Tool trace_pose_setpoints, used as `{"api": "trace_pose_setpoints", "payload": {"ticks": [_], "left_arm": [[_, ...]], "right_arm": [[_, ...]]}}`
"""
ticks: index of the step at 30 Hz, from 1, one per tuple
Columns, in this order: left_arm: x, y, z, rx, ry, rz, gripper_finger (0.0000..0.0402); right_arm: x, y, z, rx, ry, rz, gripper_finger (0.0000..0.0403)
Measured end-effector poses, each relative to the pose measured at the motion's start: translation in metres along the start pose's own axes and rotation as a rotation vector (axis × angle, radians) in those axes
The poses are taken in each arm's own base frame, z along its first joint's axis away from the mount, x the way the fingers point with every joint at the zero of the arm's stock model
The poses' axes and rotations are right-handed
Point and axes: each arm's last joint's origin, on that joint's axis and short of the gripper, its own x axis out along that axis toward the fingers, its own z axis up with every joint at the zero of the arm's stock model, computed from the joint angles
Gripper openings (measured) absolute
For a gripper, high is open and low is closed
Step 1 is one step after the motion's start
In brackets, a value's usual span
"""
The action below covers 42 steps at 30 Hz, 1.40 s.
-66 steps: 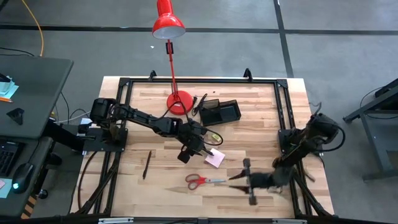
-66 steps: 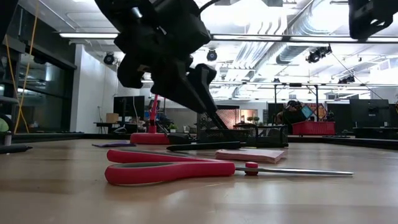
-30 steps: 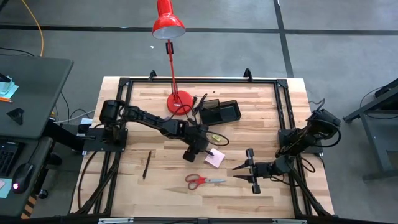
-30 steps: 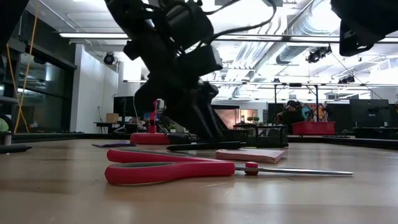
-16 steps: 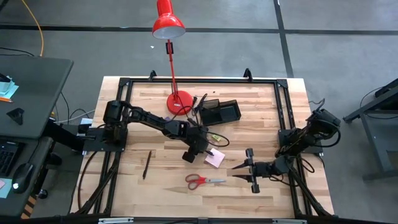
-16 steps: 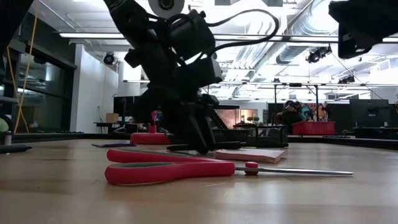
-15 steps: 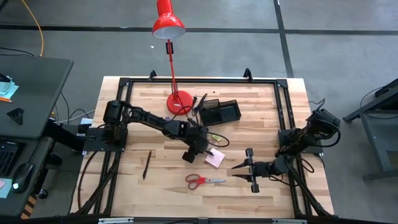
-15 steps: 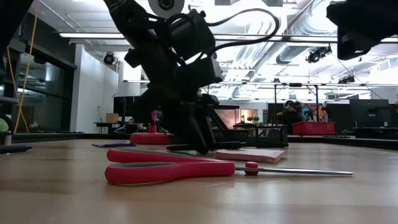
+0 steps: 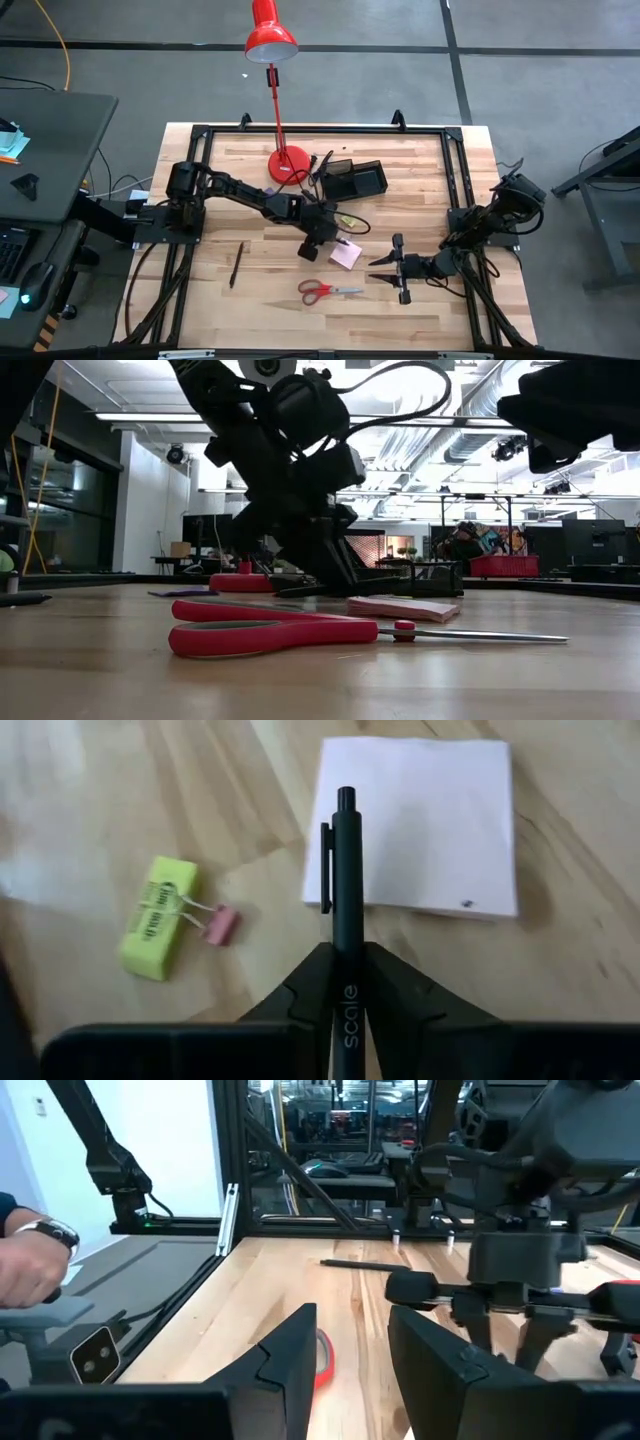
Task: Pick and place office supplies into organizer
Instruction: Put the black pen into the black desk organizer
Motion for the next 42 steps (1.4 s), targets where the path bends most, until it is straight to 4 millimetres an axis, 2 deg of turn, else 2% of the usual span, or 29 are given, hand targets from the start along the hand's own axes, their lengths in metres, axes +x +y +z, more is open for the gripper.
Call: {"api": "trace_pose_setpoints", "payload": {"ticks": [5,12,20,25,29,36,39,42], "left_arm": [[-0.003,0.005,0.007,-0.001,0.03,0.068,0.0016],[-0.011,0.015,0.03,-0.027,-0.036,0.13,0.0025],[-0.022,0.022,0.051,-0.118,-0.181,0.185,0.0019],[-0.029,0.024,0.057,-0.151,-0.242,0.216,0.0021],[-0.035,0.022,0.053,-0.184,-0.301,0.242,0.0016],[-0.059,0.007,0.029,-0.239,-0.485,0.29,0.002],[-0.066,-0.007,0.021,-0.224,-0.562,0.281,0.0019],[-0.074,-0.021,0.015,-0.186,-0.624,0.275,0.0017]], "right_arm": [[0.0,0.0,0.0,-0.009,0.001,-0.001,0.0119],[0.0,-0.001,0.0,-0.045,0.003,-0.034,0.0119],[-0.001,-0.009,0.0,-0.175,0.027,-0.321,0.0119],[-0.002,-0.011,0.0,-0.196,0.037,-0.386,0.0119],[-0.006,-0.011,0.0,-0.226,0.054,-0.482,0.0119],[-0.007,-0.008,0.002,-0.239,0.043,-0.465,0.0119],[0.001,-0.016,0.007,-0.172,-0.011,-0.403,0.0119],[0.013,-0.034,0.011,-0.101,-0.06,-0.397,0.0119]]}}
